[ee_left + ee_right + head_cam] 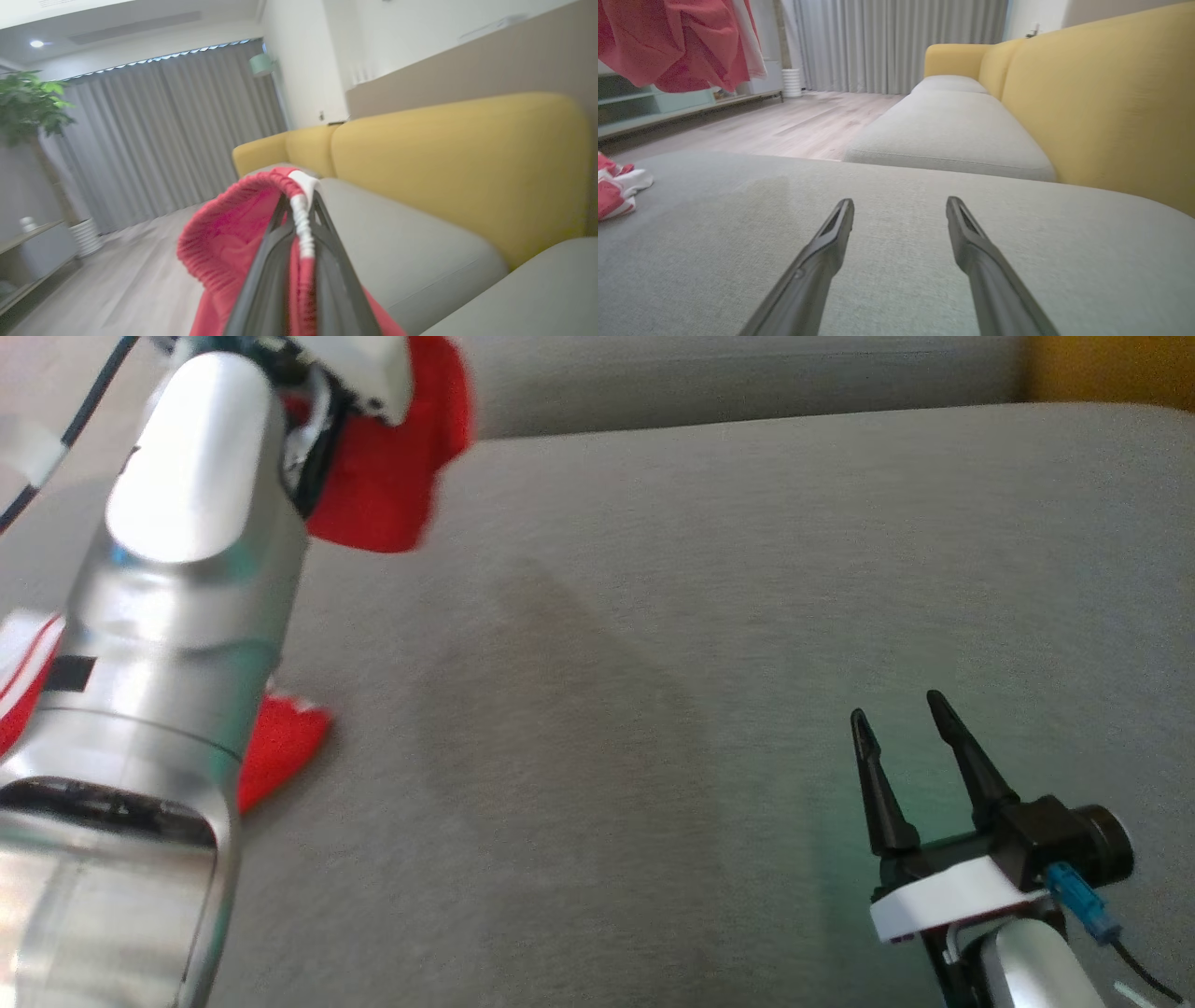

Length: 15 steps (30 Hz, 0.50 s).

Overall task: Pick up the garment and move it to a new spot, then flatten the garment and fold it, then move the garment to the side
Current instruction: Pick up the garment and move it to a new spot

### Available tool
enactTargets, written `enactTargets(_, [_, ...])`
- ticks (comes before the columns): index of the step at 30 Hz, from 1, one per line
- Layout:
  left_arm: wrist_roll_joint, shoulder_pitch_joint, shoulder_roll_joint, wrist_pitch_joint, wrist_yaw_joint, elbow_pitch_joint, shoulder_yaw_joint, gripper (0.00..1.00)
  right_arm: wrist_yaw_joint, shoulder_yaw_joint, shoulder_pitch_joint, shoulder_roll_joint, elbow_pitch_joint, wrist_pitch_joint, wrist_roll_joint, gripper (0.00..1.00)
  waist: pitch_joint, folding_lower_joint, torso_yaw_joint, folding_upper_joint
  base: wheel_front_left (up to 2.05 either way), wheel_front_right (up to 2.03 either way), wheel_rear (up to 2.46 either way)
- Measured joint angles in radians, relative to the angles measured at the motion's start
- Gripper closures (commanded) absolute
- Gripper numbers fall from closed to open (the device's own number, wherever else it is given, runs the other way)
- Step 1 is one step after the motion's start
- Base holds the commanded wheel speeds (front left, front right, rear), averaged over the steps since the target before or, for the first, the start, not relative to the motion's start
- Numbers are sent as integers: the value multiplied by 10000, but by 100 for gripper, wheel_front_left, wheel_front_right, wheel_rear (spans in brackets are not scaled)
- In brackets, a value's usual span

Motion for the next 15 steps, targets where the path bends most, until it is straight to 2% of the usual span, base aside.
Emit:
enactTargets(3, [-1214, 162, 61, 518, 0, -1034, -683, 100, 0, 215, 35, 6, -50, 0, 514, 0, -255, 0, -894, 0, 0, 0, 0])
enactTargets(6, [-1764, 500, 349, 652, 0, -1929, -1110, 100, 0, 449, 21, 13, -226, 0, 809, 0, -385, 0, -1795, 0, 0, 0, 0])
enactTargets(11, [-1789, 1524, 577, 443, 4, -2443, -1638, 100, 0, 853, -25, 17, -328, 0, 1160, 0, -367, 1, -3211, 0, 0, 0, 0])
enactTargets(15, [-1599, 3036, 211, -81, 79, -2102, -2385, 100, 0, 1068, -123, 17, -380, 0, 1400, 0, -114, 2, -4077, 0, 0, 0, 0])
